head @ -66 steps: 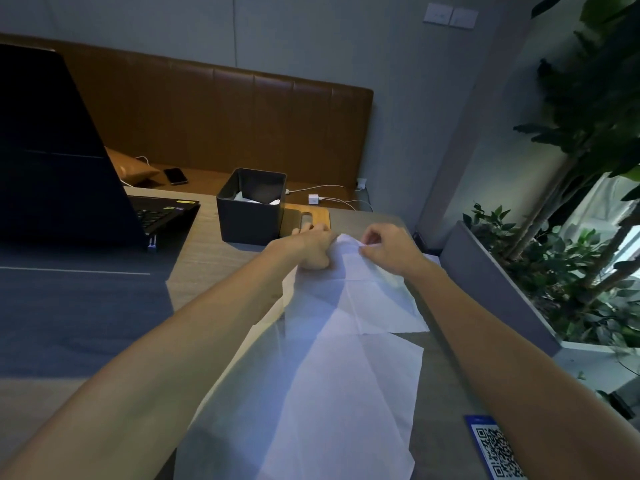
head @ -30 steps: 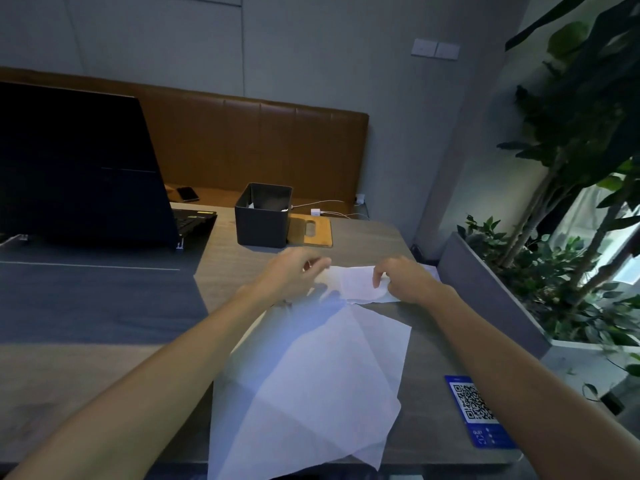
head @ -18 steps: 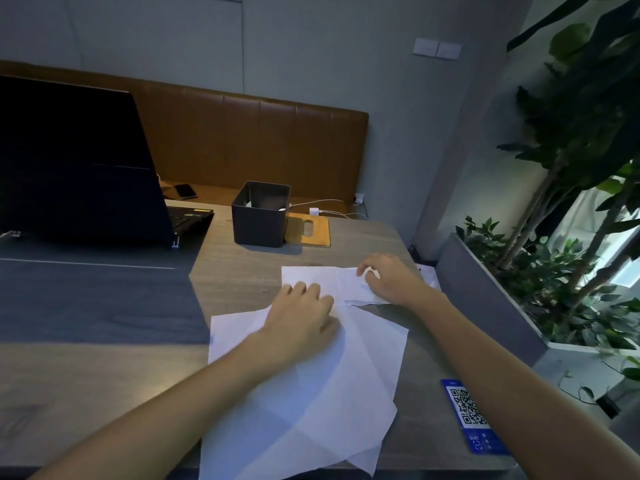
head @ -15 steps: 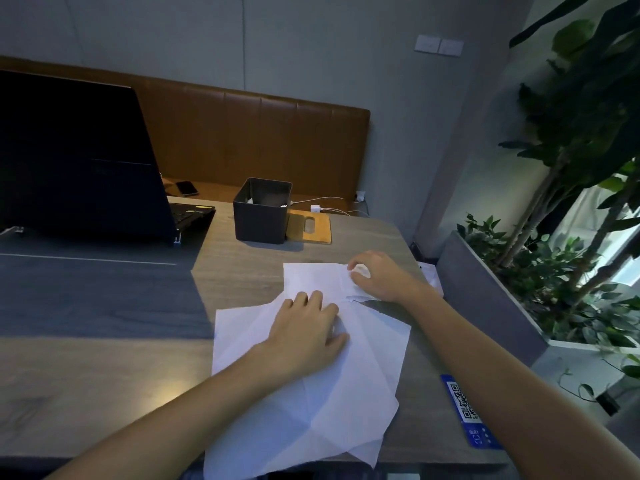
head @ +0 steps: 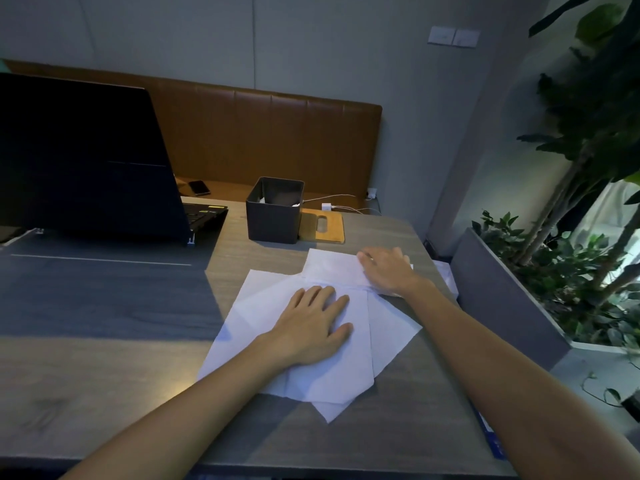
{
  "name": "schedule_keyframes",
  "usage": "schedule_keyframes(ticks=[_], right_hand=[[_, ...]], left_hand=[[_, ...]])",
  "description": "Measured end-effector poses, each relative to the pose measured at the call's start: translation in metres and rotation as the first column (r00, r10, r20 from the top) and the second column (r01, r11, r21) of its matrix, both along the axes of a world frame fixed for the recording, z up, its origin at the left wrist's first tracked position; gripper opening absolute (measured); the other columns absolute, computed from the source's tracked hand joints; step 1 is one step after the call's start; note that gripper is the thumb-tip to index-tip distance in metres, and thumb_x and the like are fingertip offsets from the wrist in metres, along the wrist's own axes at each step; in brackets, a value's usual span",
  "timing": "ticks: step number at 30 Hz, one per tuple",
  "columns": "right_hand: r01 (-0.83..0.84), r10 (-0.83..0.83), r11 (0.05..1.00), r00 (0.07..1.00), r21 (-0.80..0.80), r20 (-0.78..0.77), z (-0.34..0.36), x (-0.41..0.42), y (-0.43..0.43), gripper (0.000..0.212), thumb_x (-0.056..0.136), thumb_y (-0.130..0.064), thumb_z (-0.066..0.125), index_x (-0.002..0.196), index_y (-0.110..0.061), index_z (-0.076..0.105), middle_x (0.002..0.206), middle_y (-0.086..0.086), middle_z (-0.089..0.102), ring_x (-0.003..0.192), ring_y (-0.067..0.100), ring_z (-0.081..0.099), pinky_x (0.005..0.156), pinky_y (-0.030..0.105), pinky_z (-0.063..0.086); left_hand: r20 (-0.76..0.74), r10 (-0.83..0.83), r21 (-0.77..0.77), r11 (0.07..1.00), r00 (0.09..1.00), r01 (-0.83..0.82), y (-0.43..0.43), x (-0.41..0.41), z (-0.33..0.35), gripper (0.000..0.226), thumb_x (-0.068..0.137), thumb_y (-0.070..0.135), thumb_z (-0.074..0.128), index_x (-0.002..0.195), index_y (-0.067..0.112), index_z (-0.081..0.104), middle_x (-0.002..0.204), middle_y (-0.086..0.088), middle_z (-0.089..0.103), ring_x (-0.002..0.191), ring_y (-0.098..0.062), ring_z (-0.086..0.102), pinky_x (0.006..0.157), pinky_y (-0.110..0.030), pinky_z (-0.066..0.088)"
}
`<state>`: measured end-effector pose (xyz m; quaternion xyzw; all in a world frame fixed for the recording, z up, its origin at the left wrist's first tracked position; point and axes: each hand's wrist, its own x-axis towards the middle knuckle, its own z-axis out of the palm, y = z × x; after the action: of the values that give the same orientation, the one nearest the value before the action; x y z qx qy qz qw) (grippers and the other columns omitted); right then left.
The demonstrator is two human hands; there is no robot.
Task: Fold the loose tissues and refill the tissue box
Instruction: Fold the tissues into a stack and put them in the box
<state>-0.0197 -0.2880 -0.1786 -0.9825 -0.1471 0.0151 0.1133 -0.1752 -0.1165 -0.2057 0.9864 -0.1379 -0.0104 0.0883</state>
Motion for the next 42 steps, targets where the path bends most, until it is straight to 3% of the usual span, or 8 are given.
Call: schedule_keyframes(ticks=[6,11,18,22,26,33,37,42], right_hand=[[-0.037,0.034,0.998,0.998,-0.058,-0.05,-0.002,0.02,0.001,0.043,0.106,-0.033,0.042,0.148,-0.026,0.043,0.156,0.002,0.042,0.139,0.03,0.038,0.117,0.049,0.028],[-0.156,0.154,0.984,0.988,0.092,0.028,-0.016,0.015,-0.007,0.046,0.105,-0.015,0.041,0.15,-0.019,0.042,0.156,0.003,0.042,0.14,0.028,0.039,0.118,0.045,0.03],[-0.18,0.168,0.972,0.982,0.154,0.085,-0.038,-0.004,-0.018,0.045,0.109,-0.028,0.028,0.153,-0.023,0.038,0.163,0.002,0.03,0.152,0.022,0.021,0.124,0.044,0.014],[-0.156,0.148,0.981,0.986,0.118,0.07,-0.038,-0.005,-0.025,0.051,0.108,-0.036,0.029,0.158,-0.023,0.029,0.165,0.001,0.024,0.154,0.023,0.016,0.124,0.041,0.011],[-0.079,0.076,0.992,0.996,0.097,0.042,-0.038,0.006,-0.036,0.055,0.106,-0.047,0.028,0.156,-0.024,0.03,0.164,-0.001,0.025,0.153,0.029,0.017,0.124,0.048,0.013],[-0.111,0.102,0.984,0.992,0.136,0.072,-0.031,-0.002,-0.023,0.05,0.109,-0.04,0.024,0.157,-0.025,0.028,0.167,0.001,0.018,0.155,0.026,0.008,0.123,0.05,0.005],[-0.12,0.119,0.993,0.992,0.021,0.029,-0.035,-0.003,-0.017,0.052,0.109,-0.041,0.019,0.158,-0.024,0.022,0.168,0.002,0.015,0.155,0.026,0.006,0.124,0.049,0.004],[-0.004,0.005,0.998,1.0,-0.06,0.014,-0.034,0.002,-0.03,0.06,0.106,-0.051,0.017,0.16,-0.025,0.015,0.169,0.004,0.009,0.155,0.031,0.004,0.124,0.053,0.002]], left_hand=[[-0.034,0.025,-0.056,0.998,0.999,-0.027,0.004,0.03,0.008,0.059,0.103,0.053,0.032,0.156,0.028,0.028,0.165,-0.002,0.019,0.151,-0.025,0.015,0.123,-0.045,0.011],[0.12,0.124,-0.347,0.935,0.985,-0.075,0.001,0.059,0.012,0.037,0.102,0.035,0.046,0.133,0.021,0.06,0.141,-0.003,0.045,0.138,-0.021,0.03,0.111,-0.034,0.03],[0.145,0.194,-0.258,0.954,0.97,-0.152,-0.027,0.085,0.012,0.05,0.103,0.043,0.024,0.147,0.028,0.043,0.157,-0.003,0.037,0.15,-0.028,0.022,0.122,-0.046,0.018],[0.132,0.168,0.033,0.984,0.977,-0.174,-0.039,0.091,0.005,0.053,0.106,0.046,0.019,0.153,0.03,0.037,0.163,-0.007,0.031,0.155,-0.033,0.007,0.124,-0.054,-0.001],[0.129,0.24,0.158,0.953,0.962,-0.259,-0.042,0.086,0.012,0.055,0.104,0.051,0.023,0.146,0.024,0.048,0.159,-0.01,0.038,0.152,-0.035,0.019,0.124,-0.053,0.001],[0.263,0.192,-0.015,0.981,0.945,-0.195,-0.047,0.091,0.008,0.064,0.097,0.053,0.016,0.151,0.029,0.04,0.16,-0.003,0.036,0.151,-0.028,0.024,0.123,-0.051,0.011],[0.064,0.157,0.026,0.987,0.985,-0.159,-0.037,0.108,-0.006,0.061,0.104,0.05,0.013,0.161,0.029,0.013,0.169,-0.004,0.01,0.155,-0.031,0.005,0.124,-0.052,0.001],[0.053,0.211,0.09,0.973,0.976,-0.215,-0.036,0.108,-0.008,0.063,0.1,0.059,0.015,0.159,0.037,0.012,0.169,-0.009,0.009,0.154,-0.037,0.007,0.122,-0.058,0.005]])
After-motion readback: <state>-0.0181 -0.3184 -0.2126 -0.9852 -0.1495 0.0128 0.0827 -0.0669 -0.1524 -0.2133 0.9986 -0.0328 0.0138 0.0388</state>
